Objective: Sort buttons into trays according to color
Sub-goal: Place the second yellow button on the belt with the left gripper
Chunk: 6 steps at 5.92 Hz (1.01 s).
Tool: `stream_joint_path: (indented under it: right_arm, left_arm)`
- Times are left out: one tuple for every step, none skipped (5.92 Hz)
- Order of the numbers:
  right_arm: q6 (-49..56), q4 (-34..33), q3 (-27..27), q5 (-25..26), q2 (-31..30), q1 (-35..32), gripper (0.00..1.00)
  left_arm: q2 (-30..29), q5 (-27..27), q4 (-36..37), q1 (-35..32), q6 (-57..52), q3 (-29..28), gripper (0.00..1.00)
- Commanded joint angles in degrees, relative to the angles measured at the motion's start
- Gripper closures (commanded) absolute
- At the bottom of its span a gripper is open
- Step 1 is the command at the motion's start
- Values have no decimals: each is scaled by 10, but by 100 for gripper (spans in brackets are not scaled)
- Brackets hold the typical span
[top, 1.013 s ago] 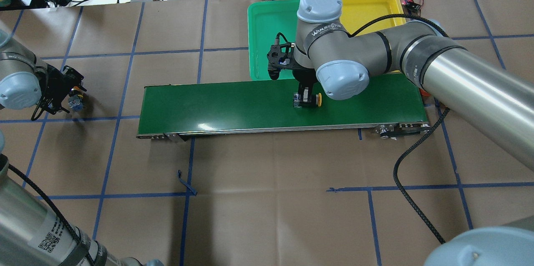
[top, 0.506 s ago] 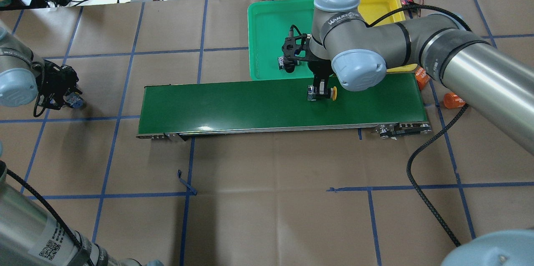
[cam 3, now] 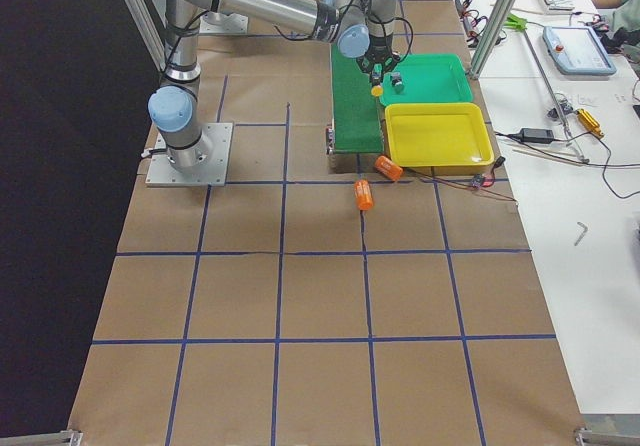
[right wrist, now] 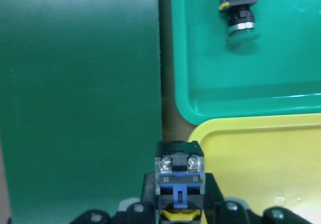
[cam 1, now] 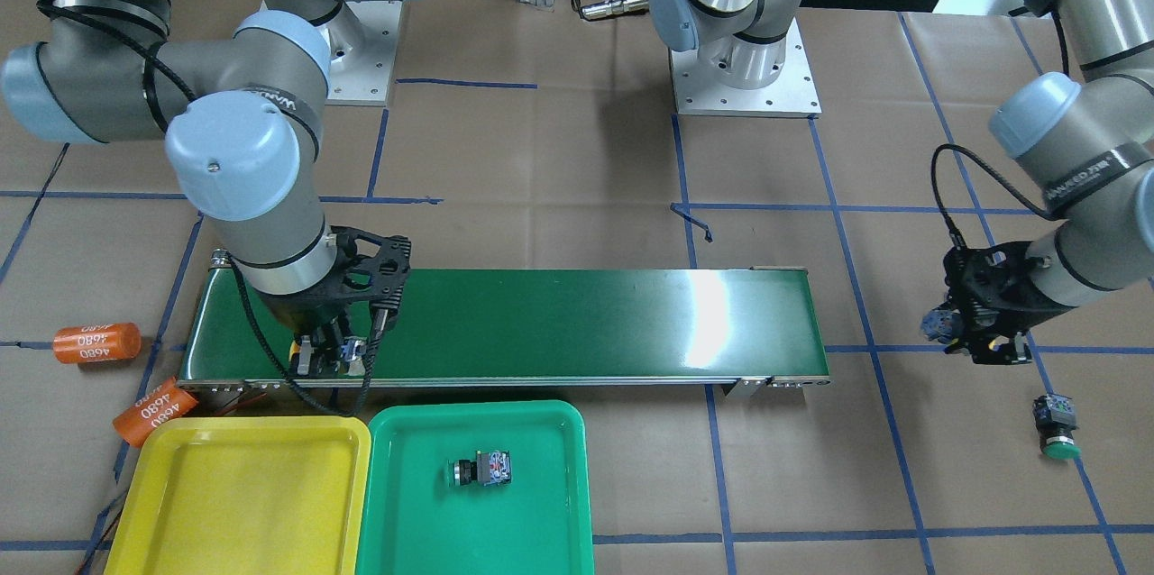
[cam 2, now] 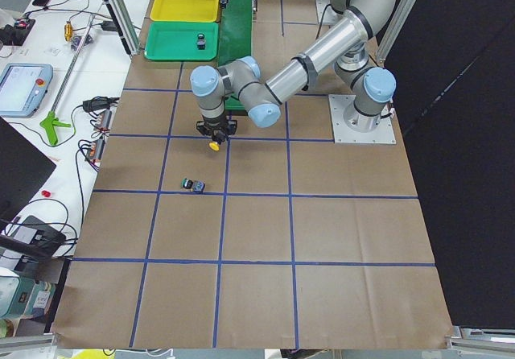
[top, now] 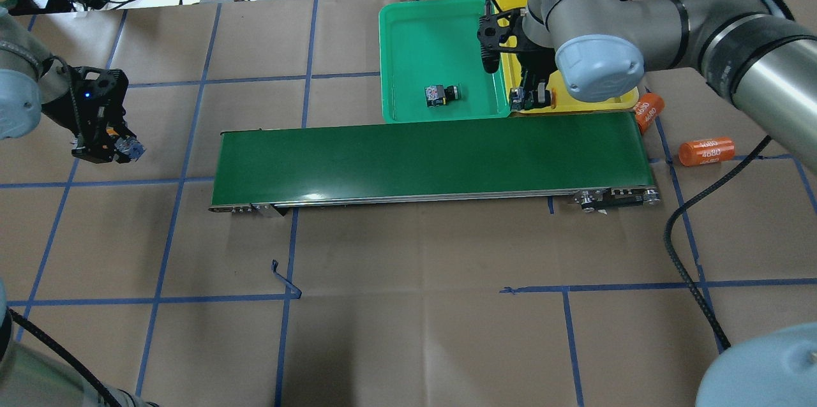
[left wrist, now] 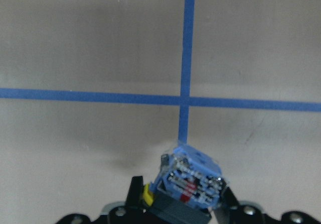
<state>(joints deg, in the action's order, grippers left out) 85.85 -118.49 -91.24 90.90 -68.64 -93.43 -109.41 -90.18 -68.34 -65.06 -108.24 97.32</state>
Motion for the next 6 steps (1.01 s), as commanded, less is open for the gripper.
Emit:
stream_joint_path:
  right_arm:
    - [85, -83, 37, -5, 87, 53, 89]
    - [110, -112, 41, -8, 115, 67, 86]
    - [107, -110, 39, -20, 119, 69, 23]
    - [102, -102, 42, -36, 111, 69, 0]
    - [90, -79, 41, -37, 84, 69, 0]
    - [45, -11, 41, -42, 34, 58, 0]
  left_arm:
    - [24, 3, -24, -108, 198, 16, 100]
    - [30, 4, -21, -158, 275, 44, 99]
    - [34, -1, -9, -188, 308, 52, 97]
    - [31, 0, 0, -195, 315, 64, 87]
    - [28, -1, 6, -193, 313, 63, 39]
    - [29, -1, 5, -188, 313, 60, 2]
